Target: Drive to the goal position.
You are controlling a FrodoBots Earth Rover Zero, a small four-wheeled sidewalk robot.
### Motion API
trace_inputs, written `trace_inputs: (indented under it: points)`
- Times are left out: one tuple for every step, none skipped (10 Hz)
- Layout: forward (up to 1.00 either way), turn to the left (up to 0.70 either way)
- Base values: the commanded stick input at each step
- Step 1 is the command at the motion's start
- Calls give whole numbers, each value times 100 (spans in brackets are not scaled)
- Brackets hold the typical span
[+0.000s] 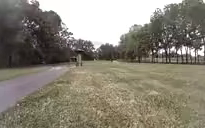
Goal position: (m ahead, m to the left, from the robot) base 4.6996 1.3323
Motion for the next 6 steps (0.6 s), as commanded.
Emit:
trace_inputs:
  points:
    - [70,0]
    - [70,0]
    - [70,0]
    - [70,0]
    - [70,0]
    - [70,0]
